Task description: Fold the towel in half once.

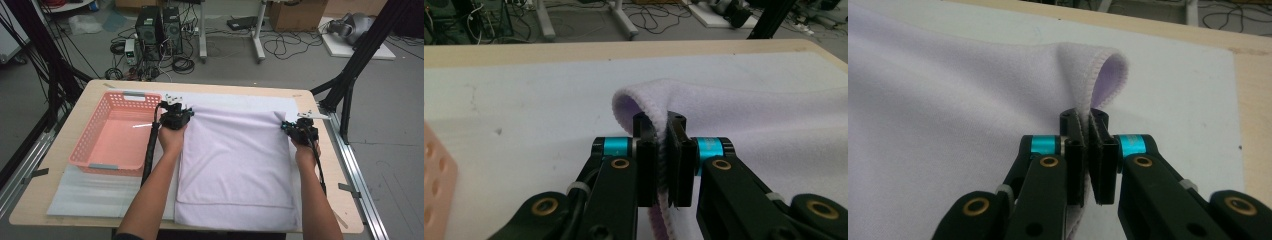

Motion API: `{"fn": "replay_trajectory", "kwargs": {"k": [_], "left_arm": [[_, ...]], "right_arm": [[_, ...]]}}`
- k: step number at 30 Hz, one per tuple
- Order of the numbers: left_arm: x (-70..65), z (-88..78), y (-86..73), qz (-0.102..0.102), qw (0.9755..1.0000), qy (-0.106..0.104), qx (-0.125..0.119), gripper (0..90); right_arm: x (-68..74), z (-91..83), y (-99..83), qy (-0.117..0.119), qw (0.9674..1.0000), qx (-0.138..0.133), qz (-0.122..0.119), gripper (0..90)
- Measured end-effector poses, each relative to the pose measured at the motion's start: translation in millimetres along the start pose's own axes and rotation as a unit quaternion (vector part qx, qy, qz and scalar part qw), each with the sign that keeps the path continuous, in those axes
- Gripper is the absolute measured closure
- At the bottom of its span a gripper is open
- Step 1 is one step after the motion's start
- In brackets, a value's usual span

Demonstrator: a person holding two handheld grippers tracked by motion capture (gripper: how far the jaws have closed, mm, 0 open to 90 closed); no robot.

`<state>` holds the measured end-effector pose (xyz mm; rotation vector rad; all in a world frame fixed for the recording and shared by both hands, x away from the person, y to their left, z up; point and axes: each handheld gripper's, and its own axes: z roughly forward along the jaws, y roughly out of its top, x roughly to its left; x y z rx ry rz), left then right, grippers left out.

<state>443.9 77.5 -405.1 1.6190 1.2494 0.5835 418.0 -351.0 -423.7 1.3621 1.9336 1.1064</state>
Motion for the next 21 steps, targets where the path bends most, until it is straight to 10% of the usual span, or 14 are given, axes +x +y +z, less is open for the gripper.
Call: {"fn": "replay_trajectory", "kwargs": {"k": [6, 9, 21], "left_arm": [[3.6, 6.9, 1.0, 0.018, 0.9998, 0.001, -0.001, 81.5], [2.9, 5.4, 0.7, 0.008, 0.9999, -0.012, 0.009, 59.2], [-23.1, -17.9, -2.0, 0.056, 0.9962, -0.063, 0.023, 43.2]], "right_arm": [[0.2, 14.3, 11.9, -0.019, 0.9998, -0.005, 0.004, 85.9], [1.3, 19.2, 10.3, -0.026, 0.9995, 0.0, 0.021, 69.8], [3.3, -8.5, 3.0, 0.003, 0.9997, 0.024, 0.009, 54.1]]}}
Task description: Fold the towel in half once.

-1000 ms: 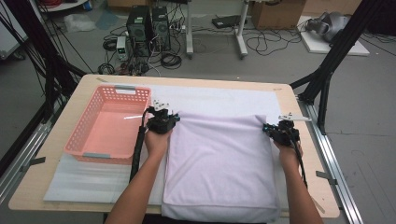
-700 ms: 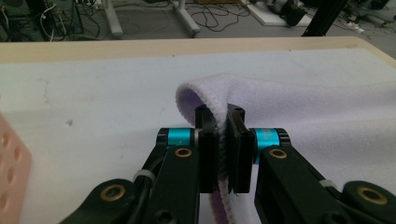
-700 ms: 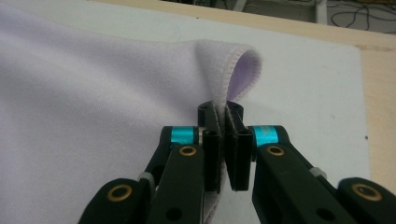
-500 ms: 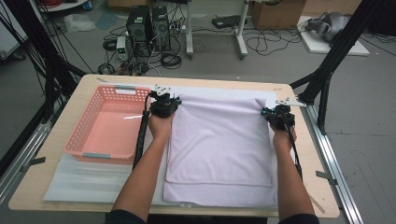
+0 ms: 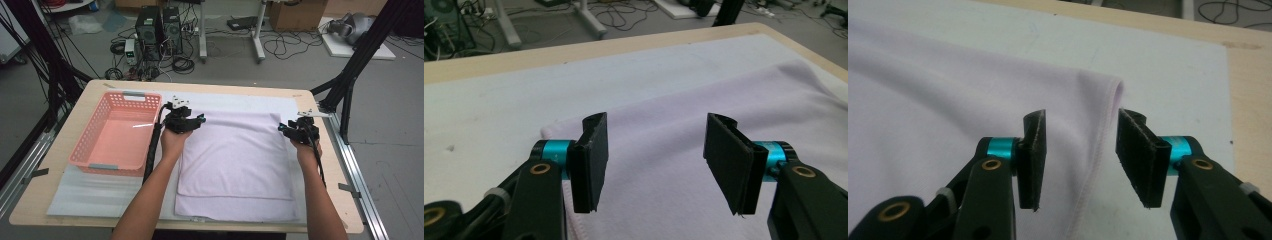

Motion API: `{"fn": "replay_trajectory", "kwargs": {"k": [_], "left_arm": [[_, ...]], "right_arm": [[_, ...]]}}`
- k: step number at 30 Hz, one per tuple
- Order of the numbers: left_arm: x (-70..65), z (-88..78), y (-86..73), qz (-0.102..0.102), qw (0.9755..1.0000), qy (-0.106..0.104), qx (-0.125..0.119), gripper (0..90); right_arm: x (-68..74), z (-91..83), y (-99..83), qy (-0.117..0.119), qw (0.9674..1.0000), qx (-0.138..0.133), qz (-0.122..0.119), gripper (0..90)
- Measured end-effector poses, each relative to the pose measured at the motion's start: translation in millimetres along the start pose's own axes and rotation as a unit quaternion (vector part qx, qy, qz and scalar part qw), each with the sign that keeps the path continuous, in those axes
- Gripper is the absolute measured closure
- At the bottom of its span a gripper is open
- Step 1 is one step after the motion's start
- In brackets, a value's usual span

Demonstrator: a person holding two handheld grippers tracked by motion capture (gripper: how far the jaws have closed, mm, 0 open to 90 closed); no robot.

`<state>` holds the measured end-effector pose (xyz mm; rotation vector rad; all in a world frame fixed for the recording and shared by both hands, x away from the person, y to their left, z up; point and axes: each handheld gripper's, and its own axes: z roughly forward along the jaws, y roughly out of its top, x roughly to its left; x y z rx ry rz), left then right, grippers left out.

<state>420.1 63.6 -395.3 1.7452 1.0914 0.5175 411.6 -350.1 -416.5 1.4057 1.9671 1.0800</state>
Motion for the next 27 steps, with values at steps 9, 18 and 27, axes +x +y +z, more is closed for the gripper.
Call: {"fn": "replay_trajectory", "kwargs": {"k": [9, 18, 27], "left_arm": [[-16.3, -33.3, -20.1, -0.005, 0.9992, -0.031, -0.023, 42.2], [-27.0, -74.0, -60.4, -0.006, 0.9987, -0.05, -0.01, 43.6], [-42.0, -108.4, -94.5, 0.03, 0.9971, -0.067, 0.018, 53.3]], "right_arm": [[14.0, -30.4, -9.6, 0.019, 0.9995, 0.02, -0.018, 46.3], [28.9, -72.6, -57.3, 0.04, 0.9992, 0.007, -0.004, 40.1], [53.7, -112.1, -104.3, 0.049, 0.9984, 0.014, -0.024, 42.1]]}}
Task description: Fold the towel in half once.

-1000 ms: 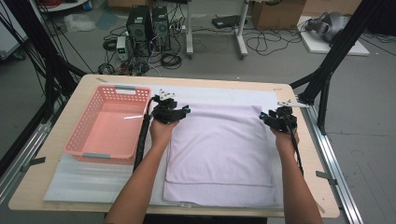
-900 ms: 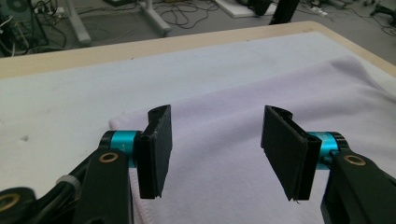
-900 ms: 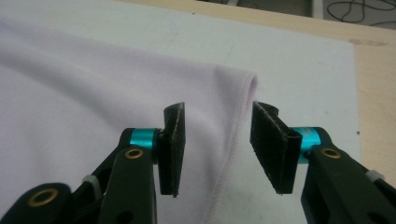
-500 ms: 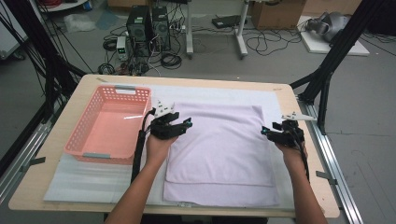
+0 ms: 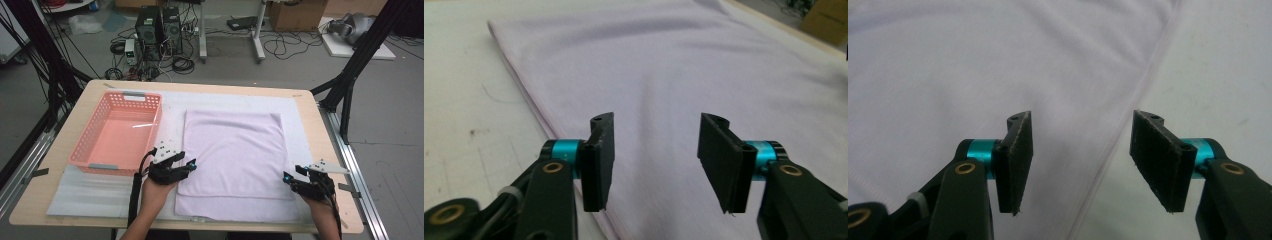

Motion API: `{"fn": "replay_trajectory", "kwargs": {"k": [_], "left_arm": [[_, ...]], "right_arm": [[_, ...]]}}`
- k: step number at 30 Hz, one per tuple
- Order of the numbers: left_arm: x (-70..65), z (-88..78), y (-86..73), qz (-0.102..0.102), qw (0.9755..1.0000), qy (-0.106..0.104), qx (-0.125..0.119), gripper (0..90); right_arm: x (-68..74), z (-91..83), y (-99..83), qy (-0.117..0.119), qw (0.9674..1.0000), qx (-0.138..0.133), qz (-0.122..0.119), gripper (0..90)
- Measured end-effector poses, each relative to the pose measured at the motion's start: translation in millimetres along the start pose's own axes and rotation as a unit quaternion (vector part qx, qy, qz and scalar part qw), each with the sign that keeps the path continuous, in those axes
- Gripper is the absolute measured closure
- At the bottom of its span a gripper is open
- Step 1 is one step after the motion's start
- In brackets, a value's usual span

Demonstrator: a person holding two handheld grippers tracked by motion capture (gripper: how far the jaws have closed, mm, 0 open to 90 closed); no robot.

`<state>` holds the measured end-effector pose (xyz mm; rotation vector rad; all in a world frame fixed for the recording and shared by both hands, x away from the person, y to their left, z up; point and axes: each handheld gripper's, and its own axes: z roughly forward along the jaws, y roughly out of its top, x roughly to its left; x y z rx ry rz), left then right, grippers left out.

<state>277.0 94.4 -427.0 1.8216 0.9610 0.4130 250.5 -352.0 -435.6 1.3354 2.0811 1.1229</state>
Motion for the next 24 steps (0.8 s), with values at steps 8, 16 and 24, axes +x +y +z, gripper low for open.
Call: {"fn": "replay_trajectory", "kwargs": {"k": [8, 16, 24], "left_arm": [[-13.8, -22.7, -17.1, 0.017, 0.9997, -0.009, 0.014, 53.4], [-8.2, -31.5, -31.5, -0.002, 0.9998, -0.005, 0.022, 49.4], [-6.3, -37.4, -39.3, -0.001, 0.9987, -0.029, 0.043, 65.7]], "right_arm": [[14.3, -25.0, -17.4, -0.003, 0.9999, -0.001, -0.009, 45.3], [20.4, -40.5, -28.4, -0.003, 0.9999, -0.005, -0.011, 46.5], [22.7, -55.1, -34.8, -0.016, 0.9998, -0.005, -0.012, 52.5]]}}
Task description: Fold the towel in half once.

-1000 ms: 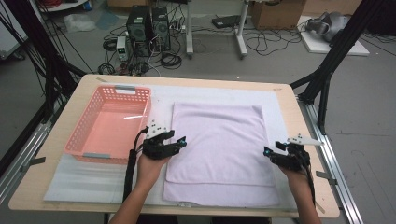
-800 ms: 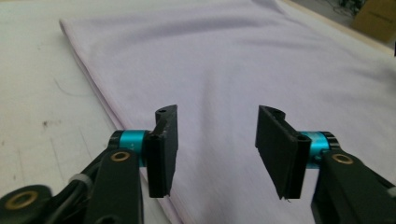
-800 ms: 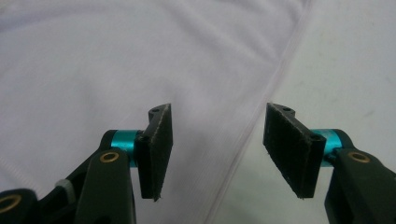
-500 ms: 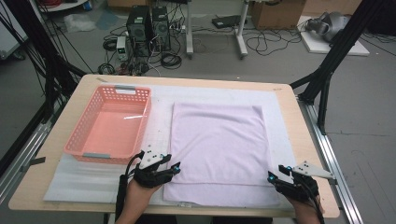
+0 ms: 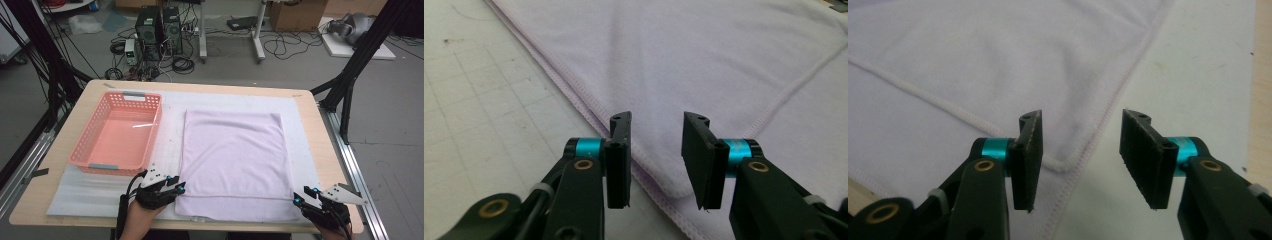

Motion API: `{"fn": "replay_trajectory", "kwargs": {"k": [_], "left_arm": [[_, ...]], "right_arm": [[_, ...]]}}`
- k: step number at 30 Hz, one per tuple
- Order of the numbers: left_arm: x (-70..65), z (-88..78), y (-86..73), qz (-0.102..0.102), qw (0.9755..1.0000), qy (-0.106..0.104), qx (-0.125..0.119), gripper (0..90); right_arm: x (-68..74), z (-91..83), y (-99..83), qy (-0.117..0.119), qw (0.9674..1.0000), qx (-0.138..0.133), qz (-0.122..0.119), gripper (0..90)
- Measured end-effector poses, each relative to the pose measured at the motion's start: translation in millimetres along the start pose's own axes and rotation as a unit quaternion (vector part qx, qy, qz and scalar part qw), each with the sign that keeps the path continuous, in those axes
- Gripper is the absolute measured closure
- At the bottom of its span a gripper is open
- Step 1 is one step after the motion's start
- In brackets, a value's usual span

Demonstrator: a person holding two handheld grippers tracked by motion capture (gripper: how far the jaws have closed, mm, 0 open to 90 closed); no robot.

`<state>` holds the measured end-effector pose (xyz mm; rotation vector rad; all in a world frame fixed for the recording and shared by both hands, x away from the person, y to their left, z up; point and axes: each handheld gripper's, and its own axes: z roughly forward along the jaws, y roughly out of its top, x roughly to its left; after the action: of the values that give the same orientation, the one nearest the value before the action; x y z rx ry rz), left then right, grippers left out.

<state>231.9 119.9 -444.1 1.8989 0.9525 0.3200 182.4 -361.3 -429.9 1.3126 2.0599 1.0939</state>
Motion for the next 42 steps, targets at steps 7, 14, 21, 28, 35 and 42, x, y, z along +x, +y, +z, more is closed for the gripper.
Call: {"fn": "replay_trajectory", "kwargs": {"k": [7, 14, 21, 28, 35, 42], "left_arm": [[-3.4, -4.2, -4.5, -0.002, 1.0, 0.004, 0.006, 65.3], [-8.0, -0.7, -8.7, 0.013, 0.9994, 0.015, 0.028, 70.1], [-10.6, 1.8, -10.0, 0.031, 0.9987, 0.025, 0.033, 84.4], [-10.2, -4.8, -6.4, 0.016, 0.9998, 0.007, 0.004, 87.1], [-8.1, -7.2, -6.1, -0.007, 0.9999, -0.009, -0.005, 87.1], [-8.7, -9.9, -6.7, -0.011, 0.9999, -0.011, -0.005, 87.4]], "right_arm": [[-5.9, 4.3, -3.7, 0.007, 0.9999, 0.008, 0.003, 55.3], [-3.4, 10.4, -0.6, 0.016, 0.9998, 0.007, -0.007, 54.8], [-3.1, 12.5, 0.1, 0.014, 0.9998, 0.011, -0.008, 55.5], [-4.3, 10.3, -0.1, 0.011, 0.9998, 0.011, -0.009, 57.3], [-6.6, 12.1, -1.5, 0.024, 0.9995, 0.019, -0.004, 60.0], [1.6, 27.5, -1.8, 0.037, 0.9982, 0.045, -0.013, 84.6]]}}
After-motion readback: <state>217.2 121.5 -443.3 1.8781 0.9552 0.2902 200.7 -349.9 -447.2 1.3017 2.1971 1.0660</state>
